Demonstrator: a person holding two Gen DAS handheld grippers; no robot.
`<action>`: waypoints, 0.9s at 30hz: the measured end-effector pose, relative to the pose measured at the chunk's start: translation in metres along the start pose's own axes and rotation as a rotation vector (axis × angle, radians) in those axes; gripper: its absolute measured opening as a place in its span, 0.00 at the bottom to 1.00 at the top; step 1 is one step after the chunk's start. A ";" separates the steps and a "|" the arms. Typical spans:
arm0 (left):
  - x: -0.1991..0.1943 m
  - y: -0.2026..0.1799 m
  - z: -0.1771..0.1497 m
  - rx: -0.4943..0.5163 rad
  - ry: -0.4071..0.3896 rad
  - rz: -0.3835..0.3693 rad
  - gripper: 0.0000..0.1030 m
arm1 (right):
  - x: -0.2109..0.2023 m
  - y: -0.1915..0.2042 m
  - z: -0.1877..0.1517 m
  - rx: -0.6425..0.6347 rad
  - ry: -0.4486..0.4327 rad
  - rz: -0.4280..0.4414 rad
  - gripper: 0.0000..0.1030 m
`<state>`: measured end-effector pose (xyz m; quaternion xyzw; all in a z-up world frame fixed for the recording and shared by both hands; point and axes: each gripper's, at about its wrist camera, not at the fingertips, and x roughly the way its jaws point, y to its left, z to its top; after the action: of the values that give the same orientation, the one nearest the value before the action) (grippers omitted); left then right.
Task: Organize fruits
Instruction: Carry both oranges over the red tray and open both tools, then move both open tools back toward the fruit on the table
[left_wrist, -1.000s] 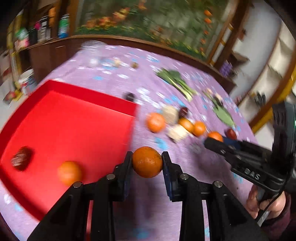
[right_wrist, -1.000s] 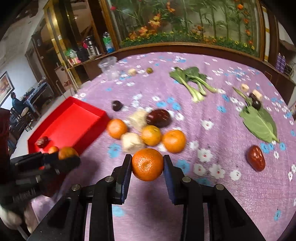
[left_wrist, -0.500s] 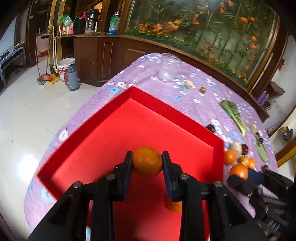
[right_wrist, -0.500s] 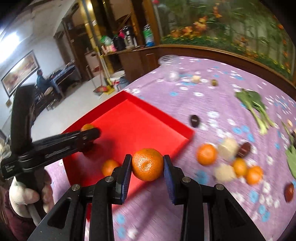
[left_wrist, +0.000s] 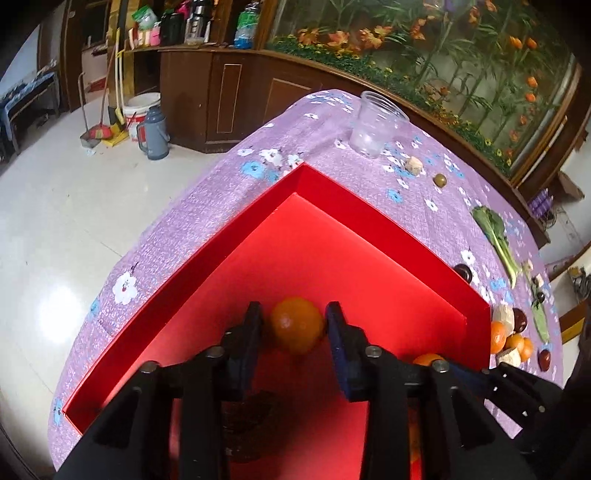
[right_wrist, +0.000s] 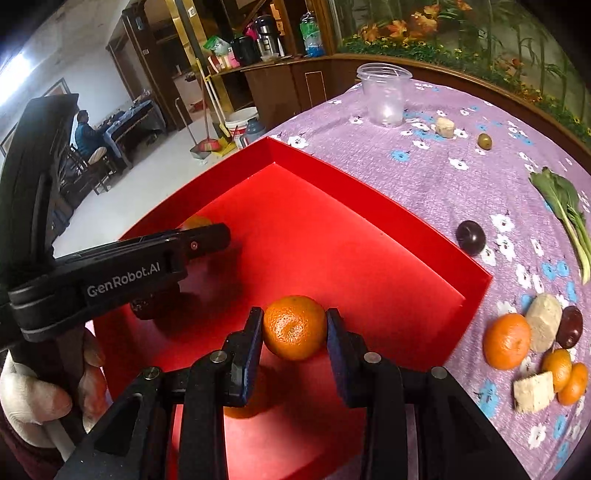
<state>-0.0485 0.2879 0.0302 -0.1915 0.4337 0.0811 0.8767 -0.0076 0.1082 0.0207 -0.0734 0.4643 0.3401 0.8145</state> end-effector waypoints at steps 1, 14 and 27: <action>-0.003 0.002 0.000 -0.013 -0.009 -0.009 0.49 | 0.001 0.001 0.000 0.000 -0.001 0.001 0.37; -0.047 0.017 -0.014 -0.124 -0.118 -0.067 0.63 | -0.062 -0.038 -0.018 0.133 -0.149 -0.070 0.53; -0.068 0.014 -0.035 -0.129 -0.137 -0.115 0.64 | -0.021 -0.024 -0.019 0.062 -0.060 -0.149 0.53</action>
<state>-0.1202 0.2882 0.0608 -0.2660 0.3550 0.0713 0.8934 -0.0134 0.0709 0.0222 -0.0720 0.4431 0.2662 0.8530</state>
